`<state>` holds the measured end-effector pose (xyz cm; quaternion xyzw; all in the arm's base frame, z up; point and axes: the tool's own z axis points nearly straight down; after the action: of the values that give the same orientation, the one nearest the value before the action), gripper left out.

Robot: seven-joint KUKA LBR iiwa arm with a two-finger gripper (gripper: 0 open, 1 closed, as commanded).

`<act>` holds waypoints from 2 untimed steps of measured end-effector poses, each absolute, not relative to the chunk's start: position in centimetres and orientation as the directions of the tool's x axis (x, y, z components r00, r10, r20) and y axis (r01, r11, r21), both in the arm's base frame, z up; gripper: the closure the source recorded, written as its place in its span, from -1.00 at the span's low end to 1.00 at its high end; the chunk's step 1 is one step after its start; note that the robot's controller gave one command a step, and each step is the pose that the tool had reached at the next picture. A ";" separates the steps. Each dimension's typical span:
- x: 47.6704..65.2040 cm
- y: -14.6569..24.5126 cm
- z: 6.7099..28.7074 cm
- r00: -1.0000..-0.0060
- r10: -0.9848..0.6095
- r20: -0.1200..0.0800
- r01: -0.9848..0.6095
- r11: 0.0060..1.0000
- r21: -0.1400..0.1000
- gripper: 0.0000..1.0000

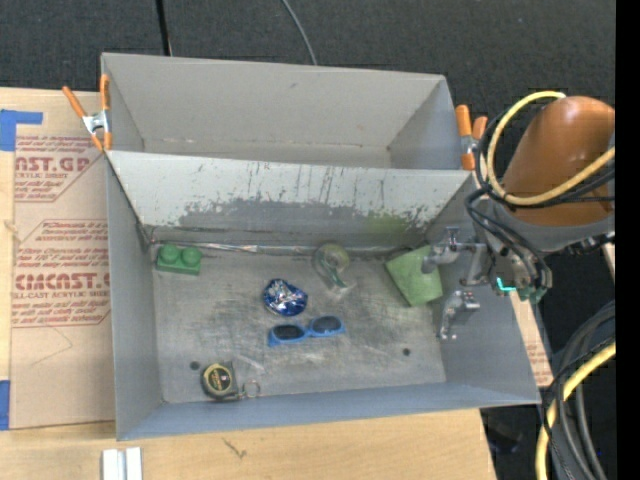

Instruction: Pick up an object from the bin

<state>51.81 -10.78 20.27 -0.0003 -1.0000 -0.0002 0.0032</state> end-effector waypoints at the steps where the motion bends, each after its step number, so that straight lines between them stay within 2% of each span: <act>1: 58.0 -8.2 8.5 -1.000 -0.014 0.003 -0.014 1.000 0.002 -1.00; 2: 56.0 -0.4 7.9 -0.995 -0.098 -0.008 -0.098 0.995 0.000 -1.00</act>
Offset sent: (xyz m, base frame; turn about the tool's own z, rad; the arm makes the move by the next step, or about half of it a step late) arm 0.0629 0.0234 -0.1131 -0.0129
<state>56.01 -0.40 7.89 0.0489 -0.9988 -0.0001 -0.0040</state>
